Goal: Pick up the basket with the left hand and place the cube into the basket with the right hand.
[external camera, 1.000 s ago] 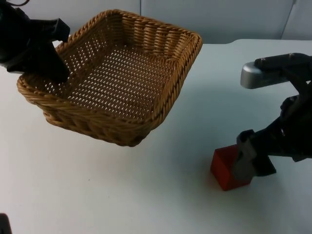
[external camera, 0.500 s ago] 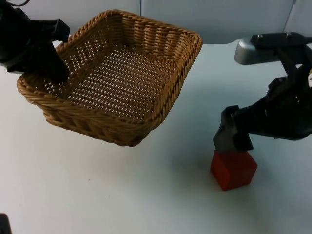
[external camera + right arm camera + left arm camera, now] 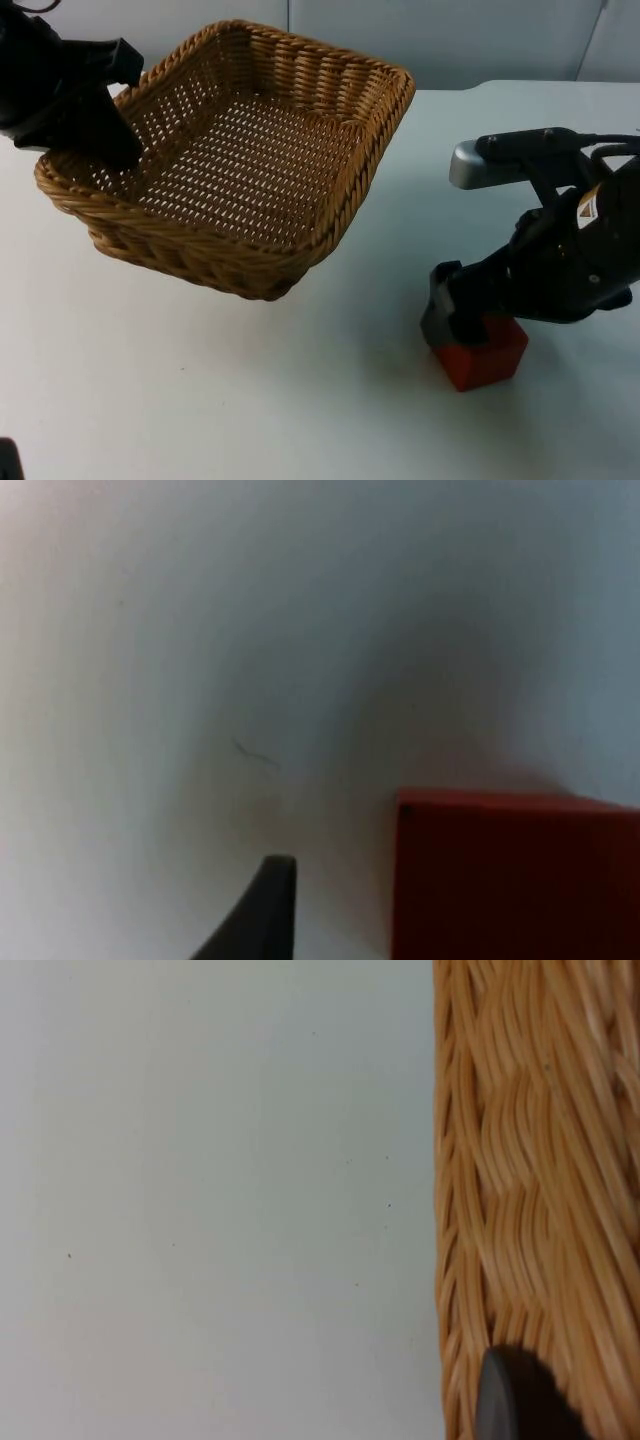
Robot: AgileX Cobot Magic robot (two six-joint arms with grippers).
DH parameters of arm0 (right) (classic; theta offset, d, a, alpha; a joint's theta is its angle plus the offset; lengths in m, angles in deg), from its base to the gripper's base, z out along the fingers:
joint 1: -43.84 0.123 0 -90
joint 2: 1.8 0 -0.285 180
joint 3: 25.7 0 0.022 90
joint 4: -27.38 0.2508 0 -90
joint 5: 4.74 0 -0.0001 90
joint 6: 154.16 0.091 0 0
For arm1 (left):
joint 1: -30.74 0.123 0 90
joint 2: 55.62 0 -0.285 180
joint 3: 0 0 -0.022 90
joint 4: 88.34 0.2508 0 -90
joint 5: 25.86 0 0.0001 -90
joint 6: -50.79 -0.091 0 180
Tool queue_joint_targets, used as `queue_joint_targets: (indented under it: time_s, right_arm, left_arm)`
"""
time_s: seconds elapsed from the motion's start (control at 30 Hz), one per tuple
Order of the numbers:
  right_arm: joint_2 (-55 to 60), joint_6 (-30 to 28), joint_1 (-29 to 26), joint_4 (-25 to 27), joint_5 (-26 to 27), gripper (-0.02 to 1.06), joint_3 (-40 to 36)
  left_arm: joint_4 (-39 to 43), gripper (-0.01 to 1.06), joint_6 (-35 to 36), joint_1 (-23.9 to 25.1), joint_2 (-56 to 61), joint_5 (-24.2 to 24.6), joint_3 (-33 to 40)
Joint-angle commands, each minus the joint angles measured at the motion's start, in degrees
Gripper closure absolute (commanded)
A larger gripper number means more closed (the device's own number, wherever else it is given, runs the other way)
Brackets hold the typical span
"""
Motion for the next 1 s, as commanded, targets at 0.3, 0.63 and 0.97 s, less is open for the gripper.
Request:
queue_joint_targets:
  time_s: [0.3,0.63,0.97]
  right_arm:
    - [3.67,0.28,-0.25,0.12,-2.57,0.0,6.17]
    - [3.67,0.4,-0.25,0.22,-7.65,0.0,6.17]
    - [3.67,2.01,-0.25,0.22,-7.65,0.13,6.17]
  left_arm:
    - [-1.85,1.05,0.21,0.15,0.77,-0.17,-0.59]
    - [-1.85,1.05,0.21,0.15,0.77,-0.17,-0.59]
    - [-1.85,1.05,0.21,0.15,0.77,-0.17,-0.59]
